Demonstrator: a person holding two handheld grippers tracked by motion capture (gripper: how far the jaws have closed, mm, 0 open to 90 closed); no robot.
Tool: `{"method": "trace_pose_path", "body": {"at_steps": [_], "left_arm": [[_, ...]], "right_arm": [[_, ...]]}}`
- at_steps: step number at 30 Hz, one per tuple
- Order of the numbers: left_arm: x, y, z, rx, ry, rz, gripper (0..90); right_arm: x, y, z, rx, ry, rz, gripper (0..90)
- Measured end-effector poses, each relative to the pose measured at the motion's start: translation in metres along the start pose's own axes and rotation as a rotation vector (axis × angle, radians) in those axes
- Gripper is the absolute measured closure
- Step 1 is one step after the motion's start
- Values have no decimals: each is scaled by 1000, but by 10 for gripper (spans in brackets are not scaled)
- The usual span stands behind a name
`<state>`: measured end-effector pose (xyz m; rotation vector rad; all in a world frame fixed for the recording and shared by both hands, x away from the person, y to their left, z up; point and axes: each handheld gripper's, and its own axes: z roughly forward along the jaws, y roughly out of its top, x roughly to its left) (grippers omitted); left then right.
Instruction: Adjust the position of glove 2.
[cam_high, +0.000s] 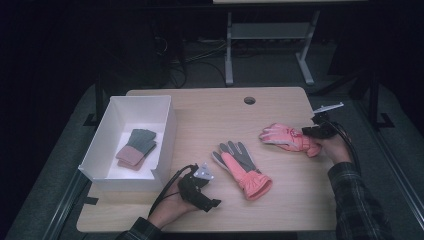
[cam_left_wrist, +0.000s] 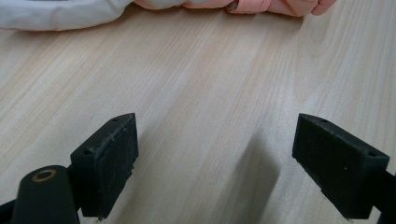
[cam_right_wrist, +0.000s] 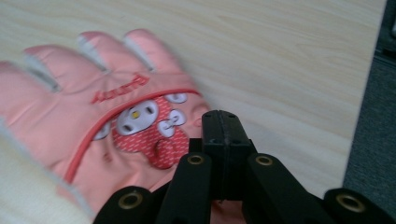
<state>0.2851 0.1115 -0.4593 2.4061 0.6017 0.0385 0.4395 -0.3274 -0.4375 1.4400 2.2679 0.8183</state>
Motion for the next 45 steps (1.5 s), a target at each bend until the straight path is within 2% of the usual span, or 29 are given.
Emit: {"method": "trace_pose_path", "body": {"at_steps": [7,15,17,19,21,24,25,28,31,33,34,37,45], "left_arm": [[-2,0,1,2,-4,-3,140],[-2,0,1,3,-4,-5,140],[-2,0,1,5,-5,-4,140],[-2,0,1,8,-6,-3,140],[-2,-1,1,12,-5,4,140],[-2,-1,0,0,-2,-5,140],[-2,-1,0,4,-2,0,140],[-2,-1,0,0,-1,-8,140],[-1,-1,1,0,-3,-9,140],[-1,-2,0,2,-1,-6,140],[-1,-3,0,-5,-1,-10,140],[0,-3,-2,-1,2,-6,140],[-1,-2,-3,0,-1,3,140]], "right_arm": [[21,-13,-4,25,58,-31,900],[48,-24,-18,49,112,-82,900],[55,-28,-21,41,141,-92,900],[60,-31,-26,31,144,-110,900],[58,-32,-33,9,122,-120,900],[41,-34,-43,-45,62,-77,900],[35,-36,-44,-44,36,-63,900],[20,-46,-41,-27,0,-24,900],[12,-58,-37,6,18,-13,900],[11,-64,-38,7,45,-6,900],[12,-66,-41,9,59,-2,900],[21,-72,-48,19,85,-32,900],[56,-85,-62,47,150,-115,900]]}}
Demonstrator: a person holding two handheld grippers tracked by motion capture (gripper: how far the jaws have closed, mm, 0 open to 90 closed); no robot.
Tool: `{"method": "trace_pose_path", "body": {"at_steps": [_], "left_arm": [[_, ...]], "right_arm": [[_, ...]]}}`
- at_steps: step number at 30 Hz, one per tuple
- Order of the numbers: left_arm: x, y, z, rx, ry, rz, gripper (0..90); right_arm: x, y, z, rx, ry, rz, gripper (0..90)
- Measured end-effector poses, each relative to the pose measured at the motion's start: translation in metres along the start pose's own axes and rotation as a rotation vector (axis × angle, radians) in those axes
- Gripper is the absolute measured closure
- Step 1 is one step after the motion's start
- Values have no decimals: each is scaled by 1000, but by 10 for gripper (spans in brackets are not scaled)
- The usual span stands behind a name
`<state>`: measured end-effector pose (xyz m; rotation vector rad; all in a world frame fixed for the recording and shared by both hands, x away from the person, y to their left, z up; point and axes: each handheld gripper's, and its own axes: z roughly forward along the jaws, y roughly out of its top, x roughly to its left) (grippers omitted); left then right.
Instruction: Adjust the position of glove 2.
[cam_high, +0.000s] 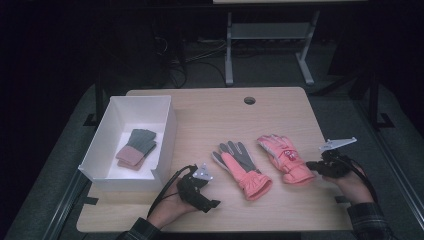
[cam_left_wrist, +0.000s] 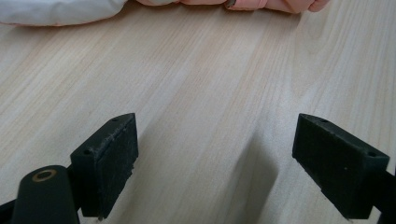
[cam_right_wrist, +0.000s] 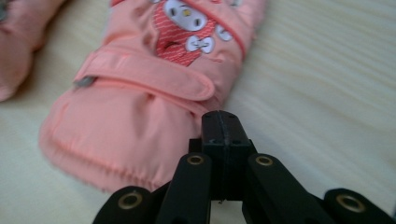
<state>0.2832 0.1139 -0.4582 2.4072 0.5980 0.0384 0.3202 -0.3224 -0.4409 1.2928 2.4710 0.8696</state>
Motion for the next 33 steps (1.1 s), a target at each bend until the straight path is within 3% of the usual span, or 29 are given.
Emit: {"method": "trace_pose_path", "body": {"at_steps": [4,6,9,16,19,23,26,33], "left_arm": [[-1,-1,1,-7,3,-11,140],[-1,-1,1,-9,5,-13,140],[0,-1,0,-3,4,-3,140],[0,0,0,-1,2,-3,140],[-1,-1,1,-5,4,-11,140],[-2,-1,1,-7,5,-11,140],[-2,-1,2,7,1,-4,140],[-3,-1,4,-5,2,-6,142]], "right_arm": [[6,7,-12,-46,-8,22,814],[8,16,-19,-100,11,56,741],[13,28,-15,-116,39,81,597],[20,41,19,-85,49,124,453],[24,41,32,-35,26,124,423],[26,41,45,-6,9,109,417],[27,43,47,9,10,109,462],[26,42,46,-8,28,68,725]]}}
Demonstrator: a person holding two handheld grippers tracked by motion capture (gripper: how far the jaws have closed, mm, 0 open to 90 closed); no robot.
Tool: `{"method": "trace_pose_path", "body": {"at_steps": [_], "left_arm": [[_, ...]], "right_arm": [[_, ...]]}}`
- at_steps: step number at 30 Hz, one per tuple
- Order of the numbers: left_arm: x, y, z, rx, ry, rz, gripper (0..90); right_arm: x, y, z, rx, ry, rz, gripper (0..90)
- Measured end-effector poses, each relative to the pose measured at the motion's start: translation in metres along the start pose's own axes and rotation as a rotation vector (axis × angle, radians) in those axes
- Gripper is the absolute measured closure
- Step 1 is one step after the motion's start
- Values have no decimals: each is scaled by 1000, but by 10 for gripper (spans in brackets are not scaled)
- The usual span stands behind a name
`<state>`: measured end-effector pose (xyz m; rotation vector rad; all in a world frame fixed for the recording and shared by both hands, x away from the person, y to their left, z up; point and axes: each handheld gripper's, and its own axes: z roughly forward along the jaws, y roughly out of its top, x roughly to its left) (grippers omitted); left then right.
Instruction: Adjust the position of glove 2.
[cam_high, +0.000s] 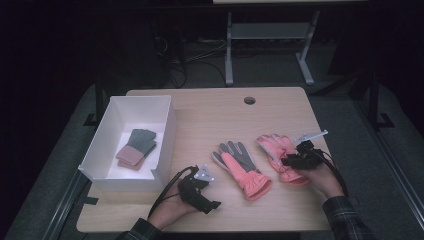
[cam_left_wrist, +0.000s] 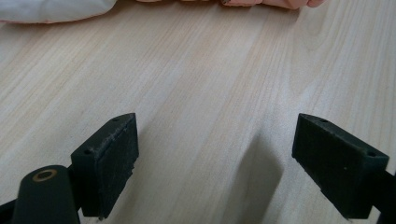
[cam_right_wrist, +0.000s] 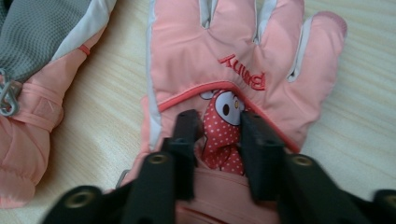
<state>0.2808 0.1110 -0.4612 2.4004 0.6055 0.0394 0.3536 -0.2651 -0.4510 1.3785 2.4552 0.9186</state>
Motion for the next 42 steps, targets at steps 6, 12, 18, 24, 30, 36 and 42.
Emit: {"method": "trace_pose_path", "body": {"at_steps": [6,12,18,24,30,36,42], "left_arm": [[1,-1,-1,0,5,-3,143],[2,1,-4,-28,17,1,145],[3,0,-5,-22,23,8,145],[3,0,-5,-31,24,-3,145],[3,1,-5,-38,26,0,145],[4,-1,-7,-41,31,-6,145],[5,0,-7,-39,32,-3,145]], "right_arm": [[-5,-2,-4,-35,28,15,858],[-11,-3,-14,-68,67,53,870],[-8,2,-29,-87,96,43,869],[0,13,-53,-141,127,39,869],[17,27,-63,-181,171,12,869],[44,44,-55,-170,206,-37,869],[70,56,-42,-150,249,-88,868]]}}
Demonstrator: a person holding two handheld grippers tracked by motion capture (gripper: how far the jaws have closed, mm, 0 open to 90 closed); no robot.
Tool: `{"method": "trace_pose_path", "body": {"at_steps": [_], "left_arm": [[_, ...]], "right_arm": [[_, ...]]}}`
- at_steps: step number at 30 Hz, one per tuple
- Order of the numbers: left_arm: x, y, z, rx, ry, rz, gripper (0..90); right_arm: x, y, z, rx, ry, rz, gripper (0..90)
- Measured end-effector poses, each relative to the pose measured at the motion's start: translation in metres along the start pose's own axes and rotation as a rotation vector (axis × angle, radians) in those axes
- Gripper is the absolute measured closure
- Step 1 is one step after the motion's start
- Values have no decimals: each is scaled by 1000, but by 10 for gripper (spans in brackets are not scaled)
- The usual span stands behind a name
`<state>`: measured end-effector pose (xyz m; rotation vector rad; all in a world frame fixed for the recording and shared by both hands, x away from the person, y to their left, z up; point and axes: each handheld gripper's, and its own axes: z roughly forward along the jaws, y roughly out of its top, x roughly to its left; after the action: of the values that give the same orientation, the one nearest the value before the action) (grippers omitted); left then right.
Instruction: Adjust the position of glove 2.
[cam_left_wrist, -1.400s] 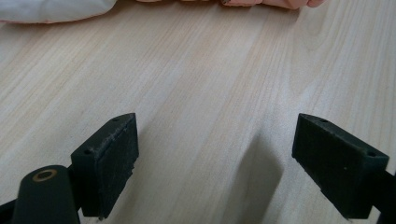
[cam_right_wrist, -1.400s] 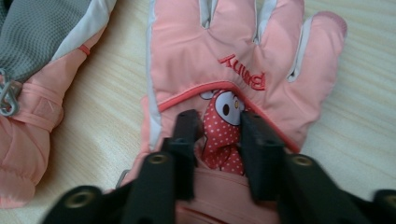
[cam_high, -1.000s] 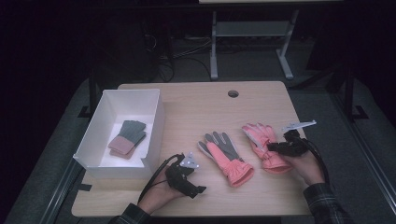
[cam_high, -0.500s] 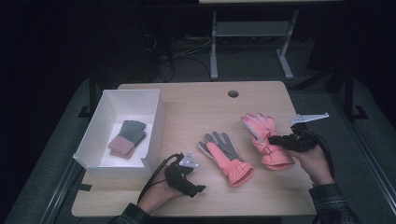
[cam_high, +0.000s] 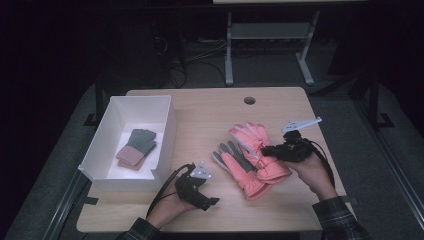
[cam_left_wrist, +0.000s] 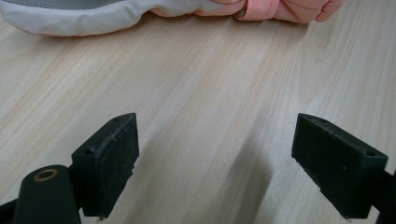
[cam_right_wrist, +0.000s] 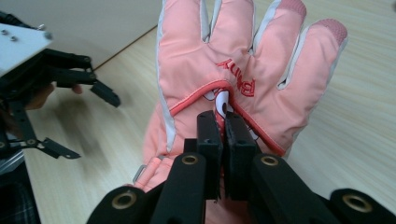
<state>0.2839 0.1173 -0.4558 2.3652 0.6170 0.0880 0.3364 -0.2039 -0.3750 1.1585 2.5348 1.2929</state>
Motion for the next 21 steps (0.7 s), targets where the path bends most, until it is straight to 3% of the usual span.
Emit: {"method": "trace_pose_path", "body": {"at_steps": [13,21], "left_arm": [[0,-1,0,8,-3,2,145],[0,-1,1,26,-7,19,144]], "right_arm": [[23,8,30,71,50,-47,866],[24,3,50,129,30,-53,866]]}}
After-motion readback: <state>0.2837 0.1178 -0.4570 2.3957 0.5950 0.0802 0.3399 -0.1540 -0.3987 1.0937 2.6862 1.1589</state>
